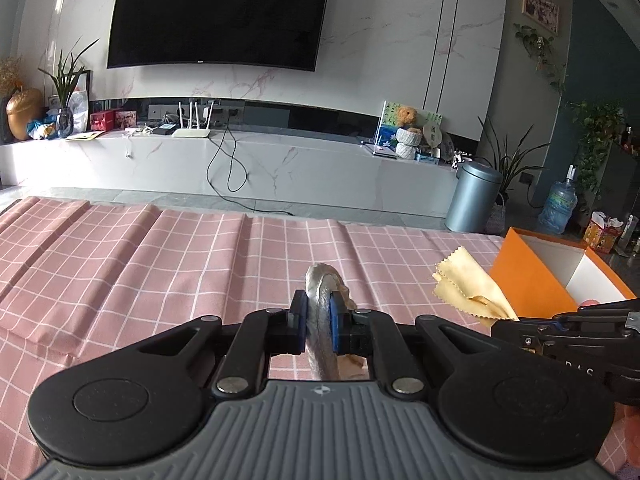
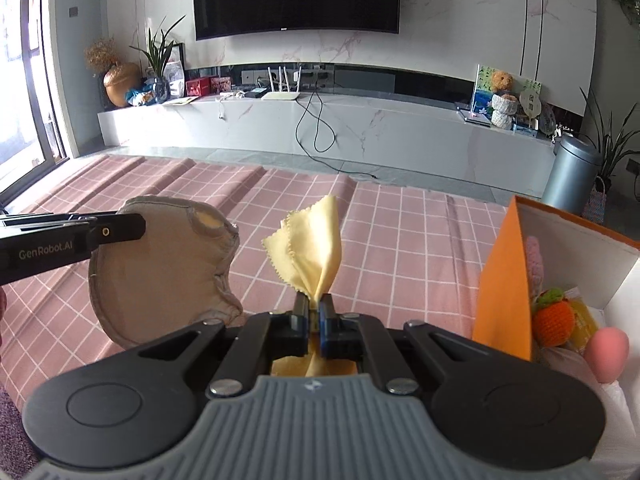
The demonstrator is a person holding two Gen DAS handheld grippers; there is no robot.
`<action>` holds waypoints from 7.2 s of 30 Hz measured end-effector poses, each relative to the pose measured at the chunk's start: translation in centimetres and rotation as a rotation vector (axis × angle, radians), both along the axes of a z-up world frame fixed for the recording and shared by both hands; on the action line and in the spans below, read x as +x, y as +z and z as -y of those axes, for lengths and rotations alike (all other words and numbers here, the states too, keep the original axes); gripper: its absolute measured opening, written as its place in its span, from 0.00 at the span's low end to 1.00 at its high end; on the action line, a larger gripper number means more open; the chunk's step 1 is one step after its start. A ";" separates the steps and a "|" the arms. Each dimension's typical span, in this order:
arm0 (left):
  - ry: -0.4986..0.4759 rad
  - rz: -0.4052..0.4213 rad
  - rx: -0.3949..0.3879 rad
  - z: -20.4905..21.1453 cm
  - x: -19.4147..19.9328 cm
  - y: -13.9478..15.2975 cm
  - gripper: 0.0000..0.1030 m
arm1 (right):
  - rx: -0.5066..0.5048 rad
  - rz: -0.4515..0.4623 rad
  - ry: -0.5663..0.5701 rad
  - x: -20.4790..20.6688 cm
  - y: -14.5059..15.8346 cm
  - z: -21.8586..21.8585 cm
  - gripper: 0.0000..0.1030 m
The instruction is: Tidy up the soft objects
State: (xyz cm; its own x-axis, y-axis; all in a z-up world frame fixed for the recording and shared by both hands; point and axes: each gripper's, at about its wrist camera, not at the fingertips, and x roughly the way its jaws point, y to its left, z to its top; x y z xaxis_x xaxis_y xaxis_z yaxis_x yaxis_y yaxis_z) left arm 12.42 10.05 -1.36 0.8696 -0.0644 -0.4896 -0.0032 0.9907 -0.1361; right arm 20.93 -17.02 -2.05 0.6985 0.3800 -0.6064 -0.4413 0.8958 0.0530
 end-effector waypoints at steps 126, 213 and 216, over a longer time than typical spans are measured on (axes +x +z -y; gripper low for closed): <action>-0.135 0.307 0.189 15.1 -4.3 6.8 0.91 | 0.042 0.292 -0.399 -13.0 8.6 13.0 0.97; -0.032 -0.078 0.179 12.3 -7.3 -1.0 0.93 | -0.088 0.002 -0.349 -13.6 0.6 9.9 0.97; -0.033 -0.079 0.179 12.3 -7.3 -1.0 0.93 | -0.089 0.003 -0.347 -13.6 0.6 9.8 0.97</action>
State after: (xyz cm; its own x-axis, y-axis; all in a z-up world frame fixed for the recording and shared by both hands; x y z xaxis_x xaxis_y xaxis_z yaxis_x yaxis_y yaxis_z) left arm 5.17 -2.25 -2.36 0.8268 0.0022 -0.5625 0.0255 0.9988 0.0414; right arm 7.38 -26.84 -1.49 0.7784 0.0654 -0.6244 -0.1100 0.9934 -0.0331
